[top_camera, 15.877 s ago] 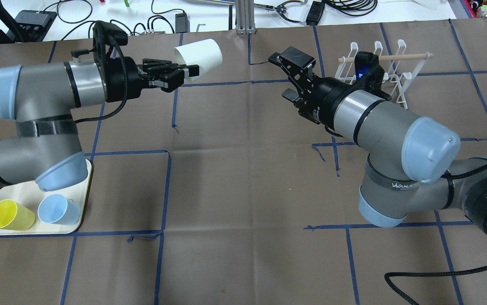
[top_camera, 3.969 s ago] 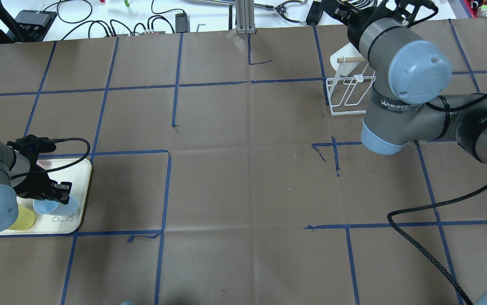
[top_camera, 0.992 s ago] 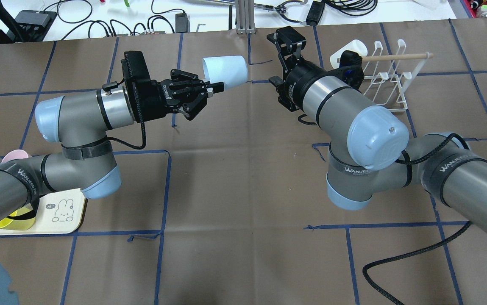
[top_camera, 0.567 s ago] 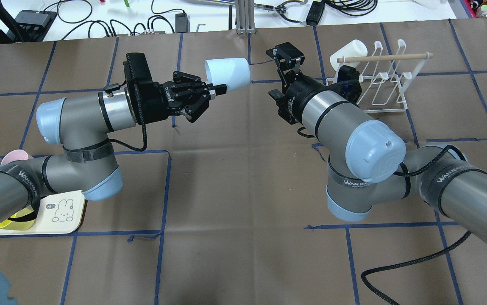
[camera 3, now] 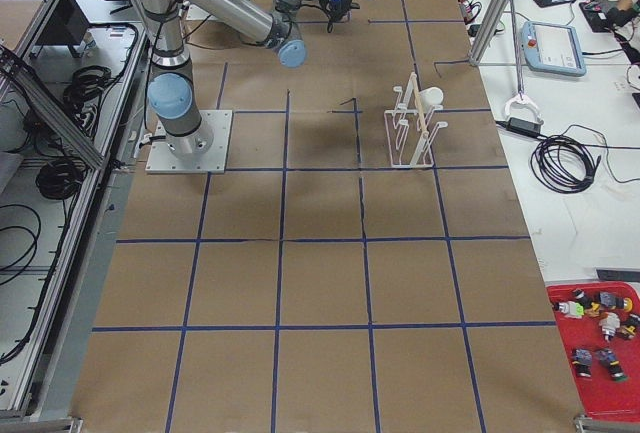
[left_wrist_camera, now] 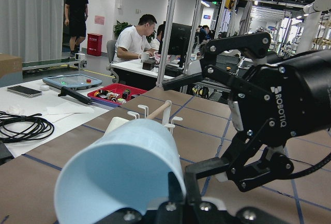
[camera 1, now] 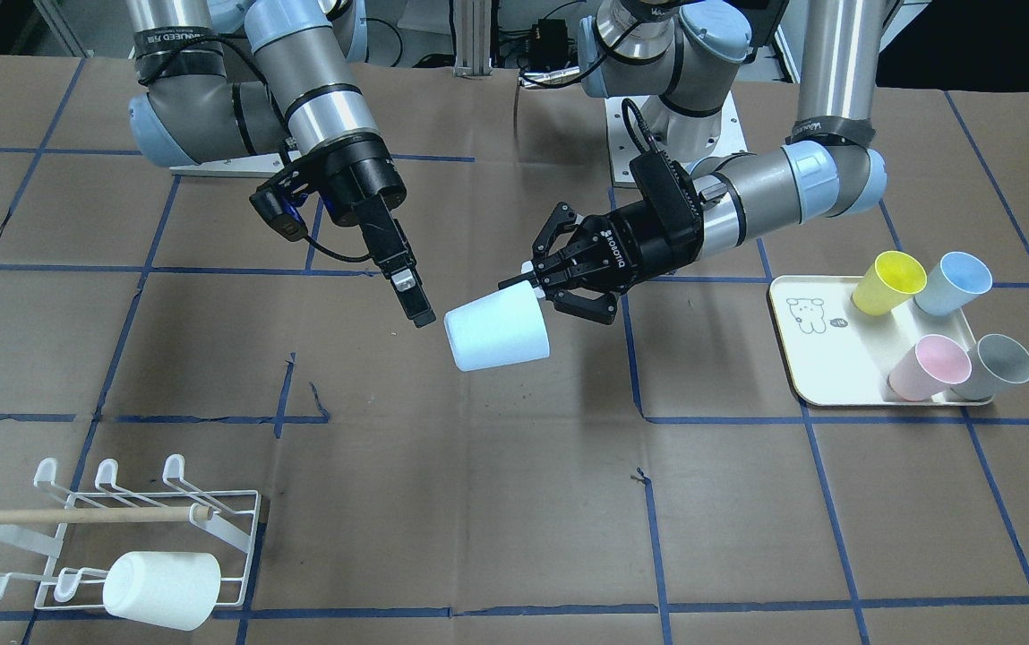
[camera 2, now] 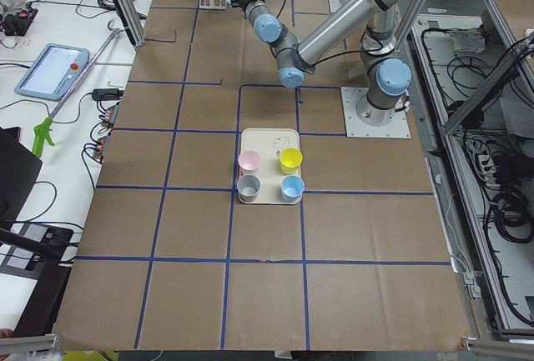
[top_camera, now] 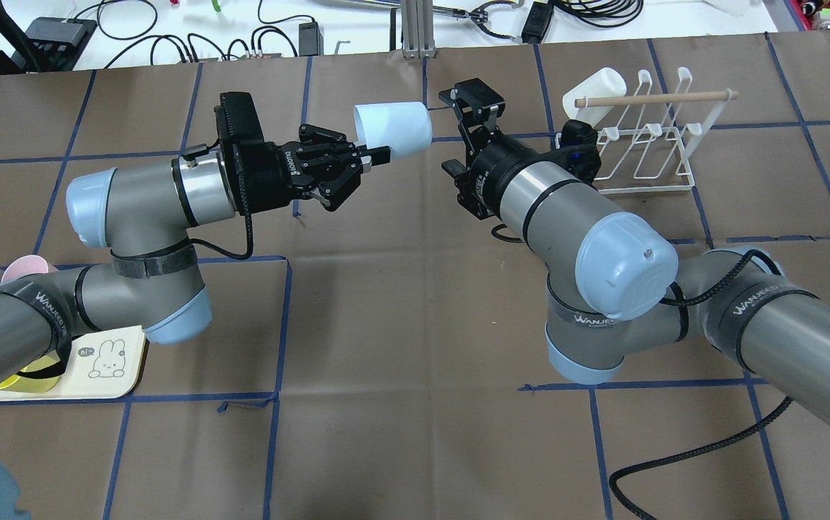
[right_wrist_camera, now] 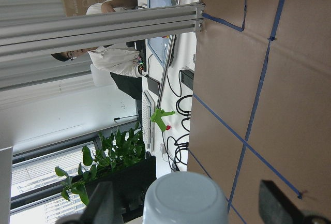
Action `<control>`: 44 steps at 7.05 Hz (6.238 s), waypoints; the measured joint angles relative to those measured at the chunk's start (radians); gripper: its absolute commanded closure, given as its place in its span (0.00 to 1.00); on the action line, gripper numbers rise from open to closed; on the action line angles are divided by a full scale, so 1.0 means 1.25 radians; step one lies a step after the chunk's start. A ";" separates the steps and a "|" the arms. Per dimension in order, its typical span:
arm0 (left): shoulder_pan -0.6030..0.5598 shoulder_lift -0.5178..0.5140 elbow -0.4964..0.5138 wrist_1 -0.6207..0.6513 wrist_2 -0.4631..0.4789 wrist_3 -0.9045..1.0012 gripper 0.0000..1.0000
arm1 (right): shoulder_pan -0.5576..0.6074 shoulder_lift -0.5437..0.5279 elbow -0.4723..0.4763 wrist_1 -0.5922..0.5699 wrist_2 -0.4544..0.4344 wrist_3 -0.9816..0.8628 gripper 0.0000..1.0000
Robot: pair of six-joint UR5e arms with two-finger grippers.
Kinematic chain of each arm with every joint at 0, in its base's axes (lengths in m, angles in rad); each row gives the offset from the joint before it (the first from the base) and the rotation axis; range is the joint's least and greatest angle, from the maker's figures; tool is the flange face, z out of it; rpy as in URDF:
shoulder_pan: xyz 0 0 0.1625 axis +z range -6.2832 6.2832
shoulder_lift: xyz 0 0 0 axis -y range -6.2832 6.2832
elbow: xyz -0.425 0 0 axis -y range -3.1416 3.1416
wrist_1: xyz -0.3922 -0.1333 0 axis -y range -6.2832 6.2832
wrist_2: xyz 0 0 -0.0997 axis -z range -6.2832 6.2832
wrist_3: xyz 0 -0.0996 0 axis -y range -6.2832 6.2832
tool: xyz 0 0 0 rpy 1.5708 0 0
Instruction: Transfer IKEA cup to right arm and place on rack
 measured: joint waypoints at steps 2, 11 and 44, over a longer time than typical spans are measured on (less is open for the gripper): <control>-0.001 0.001 0.000 0.000 0.000 -0.003 0.95 | 0.010 0.005 -0.015 0.001 -0.002 0.005 0.01; 0.000 0.004 0.001 0.000 0.003 -0.023 0.94 | 0.052 0.064 -0.080 0.004 -0.014 0.061 0.02; 0.169 -0.012 0.127 -0.068 0.260 -0.206 0.04 | -0.183 0.096 -0.139 0.009 0.109 -0.511 0.91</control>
